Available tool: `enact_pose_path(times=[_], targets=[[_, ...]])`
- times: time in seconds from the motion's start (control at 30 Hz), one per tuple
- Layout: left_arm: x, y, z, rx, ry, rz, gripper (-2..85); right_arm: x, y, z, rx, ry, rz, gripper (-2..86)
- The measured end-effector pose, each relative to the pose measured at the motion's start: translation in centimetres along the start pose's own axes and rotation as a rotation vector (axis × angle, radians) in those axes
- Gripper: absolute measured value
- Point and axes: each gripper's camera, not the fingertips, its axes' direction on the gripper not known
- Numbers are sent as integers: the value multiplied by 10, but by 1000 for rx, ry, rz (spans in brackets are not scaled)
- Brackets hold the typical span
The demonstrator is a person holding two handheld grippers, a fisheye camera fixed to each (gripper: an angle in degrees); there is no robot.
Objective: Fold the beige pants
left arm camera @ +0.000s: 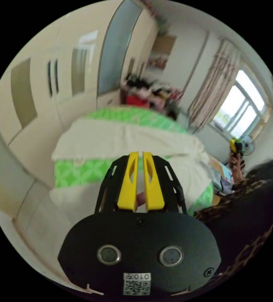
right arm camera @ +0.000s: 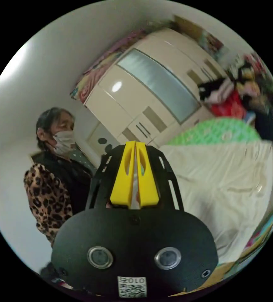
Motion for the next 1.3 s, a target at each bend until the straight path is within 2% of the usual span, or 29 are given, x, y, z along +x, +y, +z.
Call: enact_pose_path(times=[0.07,0.1,0.17,0.2,0.33,0.37,0.43,0.53,0.57,0.7,0.77,0.83,0.93,1.07,1.17,1.23,1.3], targets=[[7,-10,-42,324,84,35,2,-33,0,4,99,101,-261,48],[4,-13,-41,371,138,16,2,-47,2,13,160,140,-389,61],[8,-46,-3,311,427,45,6,-65,-11,27,134,112,-440,73],[14,-55,3,296,454,59,8,-85,-22,34,84,115,-496,71],[72,-83,-13,518,417,208,51,-143,-30,45,17,470,-695,46],[81,-96,-1,487,494,219,70,-145,-29,43,25,469,-707,51],[94,-117,26,368,619,246,86,-131,-29,39,-35,295,-707,90],[105,-126,57,341,518,169,90,-103,-27,55,-181,150,-667,106],[109,-133,70,289,491,179,91,-102,-24,62,-211,164,-677,101],[121,-158,114,131,479,253,92,-96,-20,101,-298,470,-664,36],[128,-176,143,45,434,309,93,-81,-27,106,-374,468,-661,31],[133,-188,163,16,426,352,93,-34,-47,112,-496,540,-507,30],[142,-204,200,-19,456,377,93,42,-41,112,-657,544,-335,34],[171,-221,268,-154,445,385,94,153,2,99,-747,563,-137,47],[200,-247,298,-244,374,416,101,247,18,89,-722,444,-22,116],[219,-273,315,-288,326,463,106,313,15,97,-740,293,20,151],[238,-302,335,-343,291,526,112,356,10,112,-805,295,21,156]])
